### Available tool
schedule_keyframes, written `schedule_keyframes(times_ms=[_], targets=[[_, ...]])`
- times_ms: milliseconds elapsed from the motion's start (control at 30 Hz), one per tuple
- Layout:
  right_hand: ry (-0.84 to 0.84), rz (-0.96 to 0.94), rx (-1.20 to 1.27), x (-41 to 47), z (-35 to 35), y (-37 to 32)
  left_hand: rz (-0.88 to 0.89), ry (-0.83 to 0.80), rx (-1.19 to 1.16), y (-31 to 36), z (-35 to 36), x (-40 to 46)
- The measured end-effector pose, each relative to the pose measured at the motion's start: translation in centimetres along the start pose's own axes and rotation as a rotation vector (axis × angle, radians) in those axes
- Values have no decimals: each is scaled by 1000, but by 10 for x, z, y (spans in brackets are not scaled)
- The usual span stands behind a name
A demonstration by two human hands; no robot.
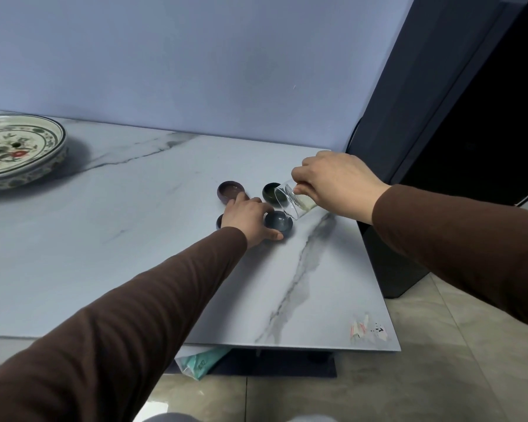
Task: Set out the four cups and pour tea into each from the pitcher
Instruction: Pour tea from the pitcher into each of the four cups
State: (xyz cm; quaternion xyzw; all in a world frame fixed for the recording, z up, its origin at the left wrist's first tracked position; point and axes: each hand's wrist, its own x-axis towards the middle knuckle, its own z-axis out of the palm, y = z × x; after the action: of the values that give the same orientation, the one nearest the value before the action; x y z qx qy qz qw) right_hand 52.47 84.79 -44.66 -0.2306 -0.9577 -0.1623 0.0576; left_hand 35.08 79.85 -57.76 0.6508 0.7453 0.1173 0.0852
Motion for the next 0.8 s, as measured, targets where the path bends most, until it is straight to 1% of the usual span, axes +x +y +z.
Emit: schedule_keyframes(times_ms=[233, 800], targets=[[46, -45, -43, 2, -4, -5, -2, -1, 13, 1, 1, 0], [4, -140, -159, 2, -18, -20, -11, -3, 10, 3, -2, -2]])
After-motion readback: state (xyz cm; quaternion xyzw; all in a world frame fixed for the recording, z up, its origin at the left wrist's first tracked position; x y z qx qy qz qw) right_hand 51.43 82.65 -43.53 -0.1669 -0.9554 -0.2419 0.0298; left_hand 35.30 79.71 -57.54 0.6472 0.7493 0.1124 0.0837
